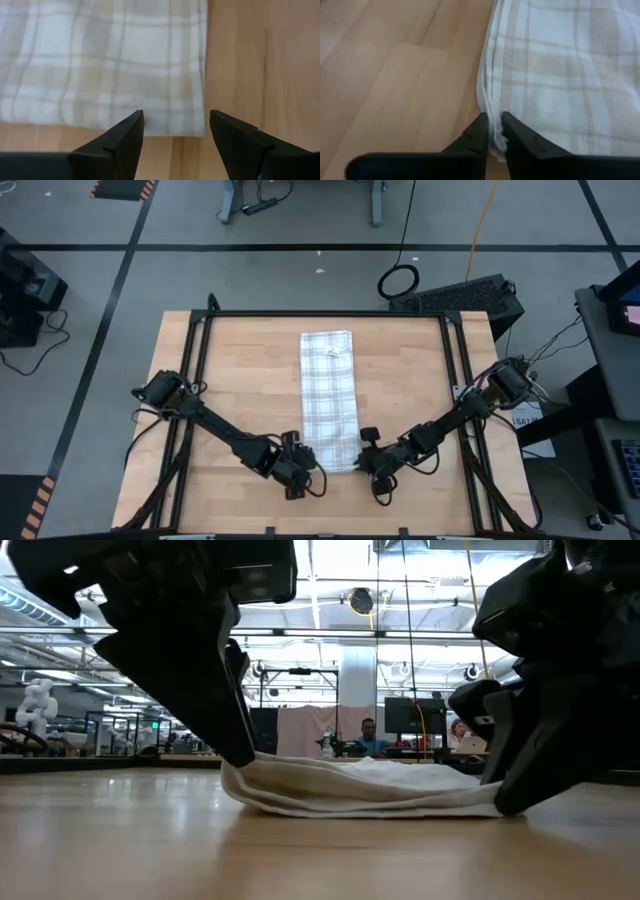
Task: Roll towel
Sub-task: Roll the towel
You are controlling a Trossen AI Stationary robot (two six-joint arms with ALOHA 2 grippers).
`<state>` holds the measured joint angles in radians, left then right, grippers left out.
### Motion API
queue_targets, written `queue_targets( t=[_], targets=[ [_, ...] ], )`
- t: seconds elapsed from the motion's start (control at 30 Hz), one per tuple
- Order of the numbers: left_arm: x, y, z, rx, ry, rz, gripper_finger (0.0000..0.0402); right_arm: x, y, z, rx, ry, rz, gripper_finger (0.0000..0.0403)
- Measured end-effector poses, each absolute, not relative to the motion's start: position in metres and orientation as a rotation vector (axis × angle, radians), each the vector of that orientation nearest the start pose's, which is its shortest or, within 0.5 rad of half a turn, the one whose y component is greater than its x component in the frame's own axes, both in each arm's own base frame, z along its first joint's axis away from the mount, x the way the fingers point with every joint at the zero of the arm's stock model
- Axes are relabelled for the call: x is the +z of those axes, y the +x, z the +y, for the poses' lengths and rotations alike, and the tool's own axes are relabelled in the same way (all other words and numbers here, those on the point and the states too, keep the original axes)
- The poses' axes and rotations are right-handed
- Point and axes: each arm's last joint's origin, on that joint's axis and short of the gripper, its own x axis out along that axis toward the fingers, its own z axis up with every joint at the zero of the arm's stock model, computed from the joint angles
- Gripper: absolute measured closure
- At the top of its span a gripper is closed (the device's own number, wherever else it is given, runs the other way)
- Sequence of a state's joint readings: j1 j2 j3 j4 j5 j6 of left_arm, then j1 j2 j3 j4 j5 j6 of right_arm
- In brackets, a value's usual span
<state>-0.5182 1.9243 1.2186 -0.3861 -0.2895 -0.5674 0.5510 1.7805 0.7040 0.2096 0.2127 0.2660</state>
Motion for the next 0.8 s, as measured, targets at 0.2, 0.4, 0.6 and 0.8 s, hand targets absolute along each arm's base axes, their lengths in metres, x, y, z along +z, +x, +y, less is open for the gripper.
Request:
queue_targets(
  t=[0.2, 0.4, 0.6, 0.8],
  targets=[
    [0.156, 0.337, -0.185, 0.068, -0.112, 0.974, 0.0168, 0.101, 0.264, 0.155, 0.205, -0.074, 0.846, 0.0388],
    [0.16, 0.332, -0.198, 0.024, -0.024, 0.93, 0.0168, 0.105, 0.262, 0.155, 0.252, -0.029, 0.861, 0.0399],
    [0.133, 0.323, -0.207, -0.052, 0.039, 0.928, 0.0168, 0.107, 0.263, 0.151, 0.238, 0.001, 0.867, 0.0401],
    [0.125, 0.323, -0.209, -0.044, 0.176, 0.897, 0.0177, 0.108, 0.266, 0.148, 0.239, 0.034, 0.873, 0.0402]
  ],
)
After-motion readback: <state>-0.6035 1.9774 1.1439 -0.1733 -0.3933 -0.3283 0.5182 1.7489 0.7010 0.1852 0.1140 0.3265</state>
